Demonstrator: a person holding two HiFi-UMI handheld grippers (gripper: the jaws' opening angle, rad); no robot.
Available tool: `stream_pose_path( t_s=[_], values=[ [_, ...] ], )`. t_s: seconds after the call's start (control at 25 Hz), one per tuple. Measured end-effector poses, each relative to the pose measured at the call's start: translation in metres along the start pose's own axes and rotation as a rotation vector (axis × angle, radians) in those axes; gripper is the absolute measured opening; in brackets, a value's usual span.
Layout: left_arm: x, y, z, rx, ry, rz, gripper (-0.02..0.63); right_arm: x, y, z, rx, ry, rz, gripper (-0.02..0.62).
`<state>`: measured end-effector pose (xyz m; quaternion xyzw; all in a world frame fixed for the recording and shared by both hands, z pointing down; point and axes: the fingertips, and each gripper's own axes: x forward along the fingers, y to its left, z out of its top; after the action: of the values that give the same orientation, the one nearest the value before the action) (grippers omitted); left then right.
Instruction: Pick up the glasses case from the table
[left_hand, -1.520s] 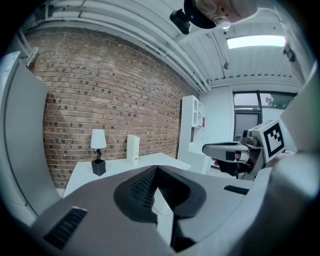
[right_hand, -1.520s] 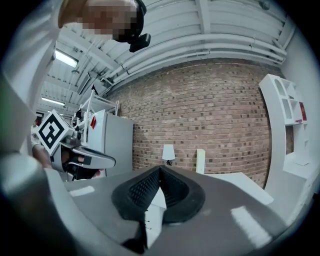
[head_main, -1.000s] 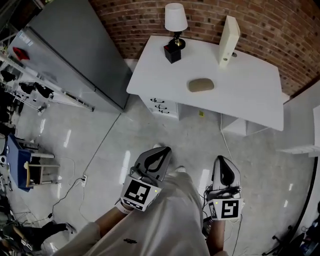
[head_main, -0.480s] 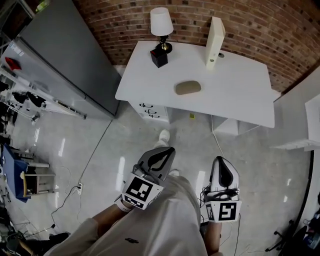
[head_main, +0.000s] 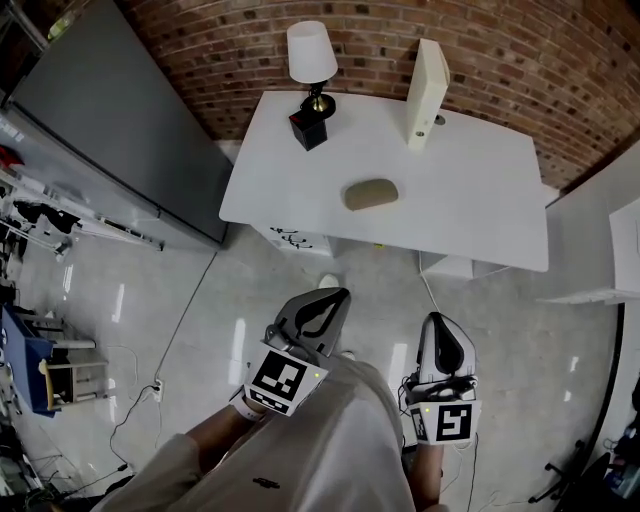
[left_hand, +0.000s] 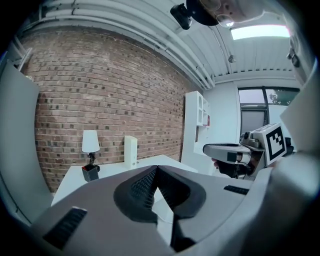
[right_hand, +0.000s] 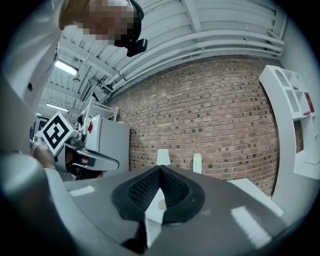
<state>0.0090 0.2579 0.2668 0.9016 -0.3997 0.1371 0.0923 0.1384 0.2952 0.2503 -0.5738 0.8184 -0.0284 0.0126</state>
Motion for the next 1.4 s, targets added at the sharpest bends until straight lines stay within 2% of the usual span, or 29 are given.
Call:
stream_pose_path(
  t_s=[0.16, 0.32, 0.76, 1.08, 1.4],
  values=[
    [0.029, 0.045, 0.003, -0.004, 0.012, 0.008, 0.007, 0.048, -0.004, -0.003, -0.009, 0.033, 0.013, 0.009],
    [0.061, 0.087, 0.025, 0.004, 0.010, -0.013, 0.007, 0.099, -0.016, 0.010, -0.019, 0.044, 0.005, 0.009],
    [0.133, 0.190, 0.058, -0.029, 0.015, -0.083, 0.007, 0.231, -0.037, 0.015, -0.002, 0.043, -0.067, 0.009],
    [0.160, 0.235, 0.055, -0.052, 0.033, -0.147, 0.006, 0.281, -0.031, 0.001, -0.009, 0.075, -0.110, 0.009],
    [0.179, 0.245, 0.049, -0.072, 0.068, -0.182, 0.007, 0.298, -0.036, 0.011, -0.012, 0.096, -0.140, 0.009]
  ],
)
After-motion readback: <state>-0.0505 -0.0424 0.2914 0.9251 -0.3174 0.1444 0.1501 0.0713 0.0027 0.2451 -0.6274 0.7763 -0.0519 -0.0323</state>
